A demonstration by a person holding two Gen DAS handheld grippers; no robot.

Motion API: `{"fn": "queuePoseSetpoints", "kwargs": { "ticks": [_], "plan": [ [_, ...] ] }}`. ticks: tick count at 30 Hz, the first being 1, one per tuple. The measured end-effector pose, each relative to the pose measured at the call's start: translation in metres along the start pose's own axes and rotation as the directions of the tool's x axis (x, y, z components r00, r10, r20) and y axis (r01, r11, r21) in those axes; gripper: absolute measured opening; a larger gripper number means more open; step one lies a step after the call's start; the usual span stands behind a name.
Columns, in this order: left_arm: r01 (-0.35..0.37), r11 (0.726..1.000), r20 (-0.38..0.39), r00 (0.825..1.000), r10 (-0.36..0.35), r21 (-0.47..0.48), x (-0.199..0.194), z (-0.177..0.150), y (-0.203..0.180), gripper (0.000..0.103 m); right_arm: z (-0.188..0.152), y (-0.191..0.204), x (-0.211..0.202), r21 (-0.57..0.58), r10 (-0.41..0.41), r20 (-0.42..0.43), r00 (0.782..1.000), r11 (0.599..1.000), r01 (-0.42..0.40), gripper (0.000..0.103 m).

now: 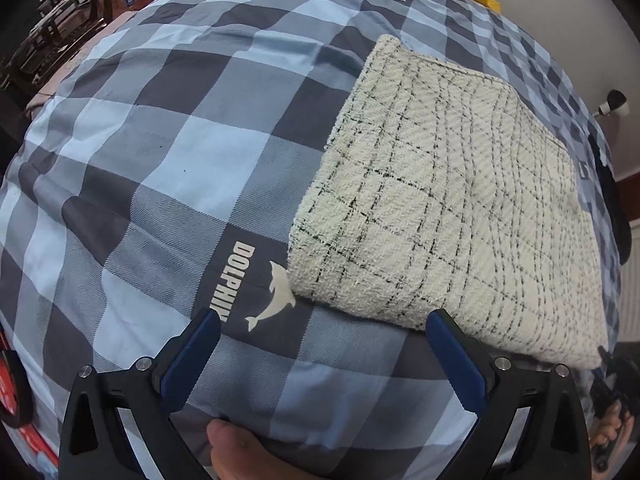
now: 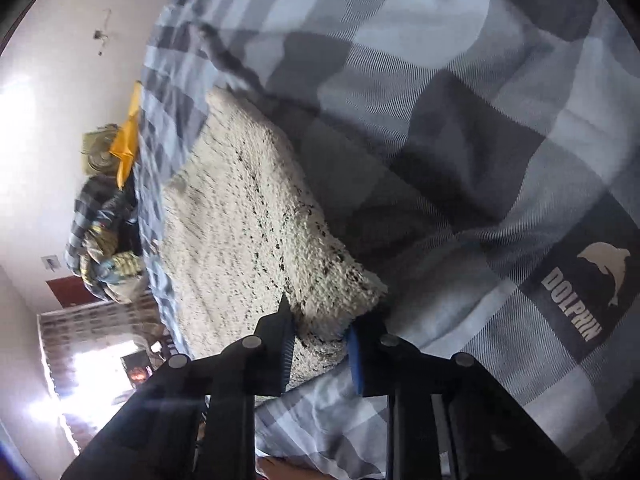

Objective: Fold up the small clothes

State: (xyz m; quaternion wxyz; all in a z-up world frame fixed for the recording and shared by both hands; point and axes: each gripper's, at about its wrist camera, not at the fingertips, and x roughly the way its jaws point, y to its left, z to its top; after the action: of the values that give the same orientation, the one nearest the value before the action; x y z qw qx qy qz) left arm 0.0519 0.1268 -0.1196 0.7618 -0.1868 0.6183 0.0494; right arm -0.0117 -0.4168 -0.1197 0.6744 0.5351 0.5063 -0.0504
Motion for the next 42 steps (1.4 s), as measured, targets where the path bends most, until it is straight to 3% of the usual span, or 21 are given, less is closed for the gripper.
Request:
{"fn": "queuePoseSetpoints", "kwargs": {
  "ticks": [6,8,11,12,14,15,17,19,20,22,27,30,32,36,40,42],
  "plan": [
    [0.015,0.994,-0.036,0.999,-0.011,0.104,0.008,-0.006,-0.022,0.103,0.008,-0.01,0.013,0.047,-0.052,-0.023,0.998,0.997,0.053,0.019],
    [0.035,0.989,-0.056,0.998,-0.028,0.141,0.013,-0.01,-0.032,0.103,0.006,-0.011,0.011,0.086,-0.051,-0.036,0.998,0.995,0.054,0.028],
    [0.072,0.986,-0.081,0.995,-0.06,0.152,0.019,-0.013,-0.041,0.103,-0.003,-0.011,-0.006,0.121,-0.138,0.025,0.99,0.984,0.134,0.042],
    [0.085,0.986,-0.091,0.993,-0.073,0.142,0.021,-0.012,-0.041,0.103,-0.006,-0.006,-0.012,0.091,-0.139,0.044,0.989,0.987,0.134,0.044],
    [0.117,0.989,-0.119,0.987,-0.105,0.096,0.027,-0.011,-0.036,0.103,-0.011,0.007,-0.015,0.012,-0.124,0.044,0.991,0.992,0.124,0.064],
    [0.127,0.99,-0.136,0.984,-0.118,0.062,0.031,-0.01,-0.031,0.103,-0.015,0.015,-0.014,-0.035,-0.125,0.04,0.991,0.991,0.127,0.066],
    [0.108,0.994,-0.164,0.981,-0.106,0.003,0.039,-0.008,-0.021,0.103,-0.022,0.027,-0.009,-0.12,-0.147,0.041,0.988,0.981,0.151,0.066],
    [0.044,0.998,-0.197,0.979,-0.05,-0.036,0.047,-0.01,-0.013,0.103,-0.03,0.043,-0.001,-0.224,-0.203,0.063,0.977,0.951,0.212,0.066],
    [0.043,0.997,-0.213,0.976,-0.055,-0.059,0.05,-0.011,-0.009,0.103,-0.034,0.048,0.002,-0.261,-0.233,0.084,0.969,0.933,0.247,0.066],
    [0.115,0.983,-0.229,0.962,-0.146,-0.144,0.053,-0.011,-0.001,0.103,-0.039,0.052,0.006,-0.311,-0.275,0.119,0.954,0.902,0.298,0.066],
    [0.253,0.897,-0.163,0.93,-0.329,-0.363,0.054,-0.01,0.023,0.103,-0.044,0.06,0.028,-0.38,-0.301,0.087,0.95,0.871,0.311,0.066],
    [0.336,0.793,-0.119,0.885,-0.451,-0.508,0.062,-0.011,0.043,0.103,-0.048,0.067,0.036,-0.404,-0.319,0.09,0.943,0.854,0.327,0.066],
    [0.352,0.734,-0.108,0.86,-0.499,-0.581,0.069,-0.014,0.053,0.103,-0.052,0.073,0.034,-0.42,-0.325,0.109,0.939,0.841,0.34,0.066],
    [0.376,0.637,-0.034,0.844,-0.535,-0.672,0.076,-0.016,0.064,0.103,-0.057,0.077,0.034,-0.447,-0.336,0.134,0.932,0.819,0.359,0.066],
    [0.377,0.585,0.011,0.847,-0.532,-0.718,0.084,-0.013,0.07,0.103,-0.058,0.081,0.042,-0.463,-0.349,0.13,0.928,0.807,0.368,0.066],
    [0.395,0.558,0.04,0.839,-0.542,-0.73,0.086,-0.009,0.071,0.103,-0.059,0.082,0.044,-0.472,-0.359,0.135,0.924,0.796,0.378,0.066]
  ]
}}
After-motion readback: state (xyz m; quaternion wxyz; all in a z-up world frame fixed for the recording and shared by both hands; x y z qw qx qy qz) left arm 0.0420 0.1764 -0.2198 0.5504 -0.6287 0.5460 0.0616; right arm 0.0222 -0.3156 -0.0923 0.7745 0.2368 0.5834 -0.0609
